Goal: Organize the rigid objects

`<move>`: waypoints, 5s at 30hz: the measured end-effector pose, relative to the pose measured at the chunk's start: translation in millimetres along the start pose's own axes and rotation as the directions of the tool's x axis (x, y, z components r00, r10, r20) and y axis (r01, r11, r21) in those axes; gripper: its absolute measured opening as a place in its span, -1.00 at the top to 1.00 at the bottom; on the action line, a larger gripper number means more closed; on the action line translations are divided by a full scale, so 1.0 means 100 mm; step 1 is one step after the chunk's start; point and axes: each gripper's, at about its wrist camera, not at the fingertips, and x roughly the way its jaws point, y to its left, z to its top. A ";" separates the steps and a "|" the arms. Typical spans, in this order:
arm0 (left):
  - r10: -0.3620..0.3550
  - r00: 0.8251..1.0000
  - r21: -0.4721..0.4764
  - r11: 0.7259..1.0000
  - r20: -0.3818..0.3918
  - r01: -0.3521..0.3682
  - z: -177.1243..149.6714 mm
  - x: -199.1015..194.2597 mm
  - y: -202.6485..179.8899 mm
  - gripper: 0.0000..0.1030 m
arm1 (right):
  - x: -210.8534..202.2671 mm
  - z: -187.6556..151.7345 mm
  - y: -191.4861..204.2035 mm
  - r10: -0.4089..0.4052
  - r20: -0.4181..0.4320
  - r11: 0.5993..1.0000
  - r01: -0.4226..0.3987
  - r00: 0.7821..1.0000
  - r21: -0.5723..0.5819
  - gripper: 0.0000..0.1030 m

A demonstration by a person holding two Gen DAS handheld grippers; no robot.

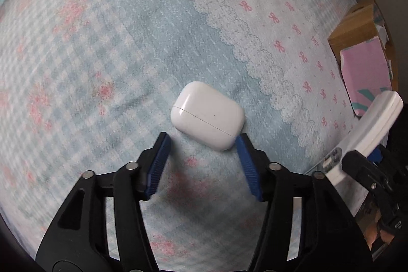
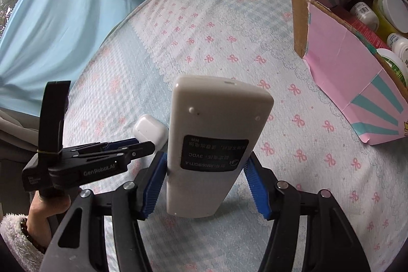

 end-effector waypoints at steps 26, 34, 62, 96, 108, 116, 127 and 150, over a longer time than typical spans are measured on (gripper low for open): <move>0.073 0.995 -0.451 0.892 0.061 -0.038 0.05 -0.07 0.08 0.01 | -0.02 0.28 -0.06 -0.023 -0.011 0.998 0.022 1.000 -0.054 -0.11; 0.039 0.985 -0.421 0.906 0.166 0.035 -0.23 -0.71 -0.03 0.01 | -0.32 0.32 -0.01 0.014 0.040 0.999 -0.011 0.999 -0.053 -0.09; -0.009 0.922 -0.194 0.977 0.388 0.092 0.18 -2.43 -2.29 0.01 | -2.86 1.34 -1.09 0.062 0.192 0.990 -0.035 0.979 -0.140 -0.07; 0.097 0.990 -0.197 0.977 0.103 -0.075 1.24 -0.45 -3.54 -0.37 | -1.41 2.12 -3.25 0.124 -0.251 0.983 -0.086 0.960 0.160 -0.22; 0.113 0.988 -0.165 0.982 0.103 -0.095 1.07 -0.61 -3.55 -0.99 | -1.58 2.11 -3.12 -0.154 -0.253 0.988 0.151 0.955 -0.030 -1.00; 0.129 0.979 -0.148 0.983 0.159 -0.105 0.97 -0.95 -3.58 -0.99 | -1.76 2.04 -2.88 -0.139 -0.203 0.990 0.135 0.969 -0.034 -1.00; 0.142 0.949 -0.156 0.983 0.280 -0.101 0.55 -1.78 -3.53 -0.99 | -2.34 1.88 -2.31 -0.130 -0.107 0.986 0.117 0.986 -0.117 -1.00; 0.490 0.543 -0.493 0.856 0.682 -0.153 -1.94 -4.75 -3.05 -0.99 | -4.49 0.69 0.24 0.166 0.333 0.783 0.081 0.928 -0.617 -1.00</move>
